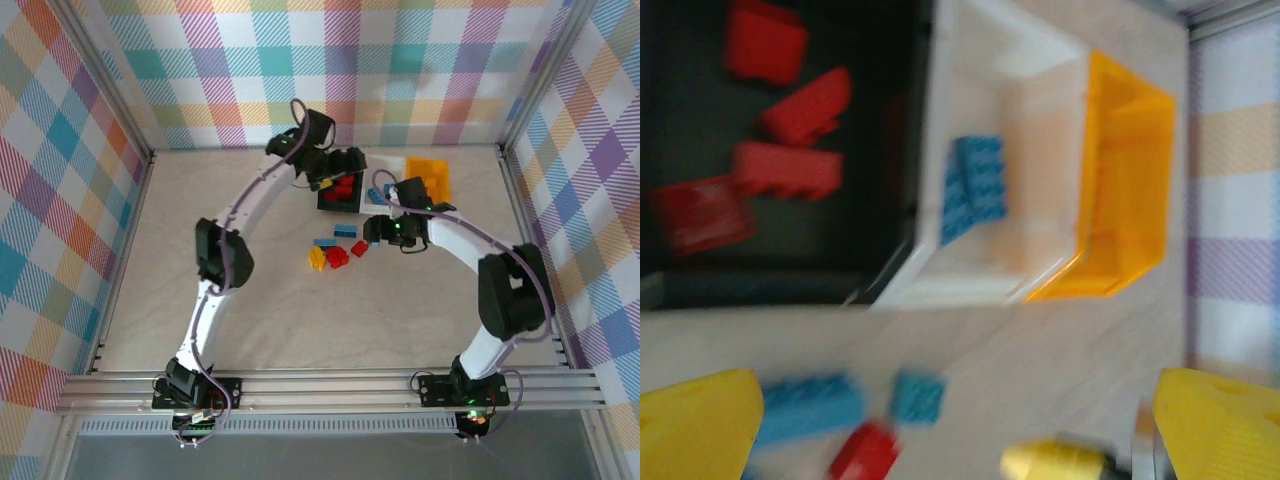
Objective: Sort the legos into containers by color
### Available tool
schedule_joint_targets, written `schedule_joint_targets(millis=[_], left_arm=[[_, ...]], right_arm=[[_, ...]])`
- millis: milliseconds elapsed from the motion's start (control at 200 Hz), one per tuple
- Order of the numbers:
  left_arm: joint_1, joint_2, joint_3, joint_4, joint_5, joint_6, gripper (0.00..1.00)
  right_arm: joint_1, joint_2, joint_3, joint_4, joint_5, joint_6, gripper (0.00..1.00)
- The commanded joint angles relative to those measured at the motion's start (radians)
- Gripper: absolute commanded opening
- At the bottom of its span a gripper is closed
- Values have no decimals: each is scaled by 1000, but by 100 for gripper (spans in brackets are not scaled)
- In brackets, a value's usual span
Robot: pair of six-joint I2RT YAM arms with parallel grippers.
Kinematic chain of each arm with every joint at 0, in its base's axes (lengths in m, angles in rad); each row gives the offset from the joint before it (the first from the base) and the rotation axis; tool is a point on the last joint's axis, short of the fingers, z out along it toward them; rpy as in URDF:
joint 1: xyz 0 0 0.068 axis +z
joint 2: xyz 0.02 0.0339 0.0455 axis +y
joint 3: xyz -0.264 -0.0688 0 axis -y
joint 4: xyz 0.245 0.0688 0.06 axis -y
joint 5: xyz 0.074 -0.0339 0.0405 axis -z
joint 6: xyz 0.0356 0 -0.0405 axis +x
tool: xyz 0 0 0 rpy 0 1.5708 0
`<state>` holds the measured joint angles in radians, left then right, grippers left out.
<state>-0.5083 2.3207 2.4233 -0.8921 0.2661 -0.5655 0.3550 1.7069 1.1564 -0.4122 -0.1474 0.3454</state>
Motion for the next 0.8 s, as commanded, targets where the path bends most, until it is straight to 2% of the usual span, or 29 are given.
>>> schedule_joint_targets(millis=[0, 135, 260, 600, 795], left_arm=[[28, -191, -205, -116, -151, 169, 100], [62, -315, -413, -104, -153, 192, 100], [81, -390, -531, -90, -157, 204, 100], [94, -428, -604, -82, -141, 210, 100], [96, -423, -636, -85, -133, 215, 100]], right_arm=[[25, 83, 85, -64, 78, 47, 73], [29, 164, 154, -96, 151, 69, 72], [28, 206, 195, -113, 182, 66, 72], [40, 299, 255, -120, 239, 98, 65], [52, 323, 265, -140, 243, 93, 51]])
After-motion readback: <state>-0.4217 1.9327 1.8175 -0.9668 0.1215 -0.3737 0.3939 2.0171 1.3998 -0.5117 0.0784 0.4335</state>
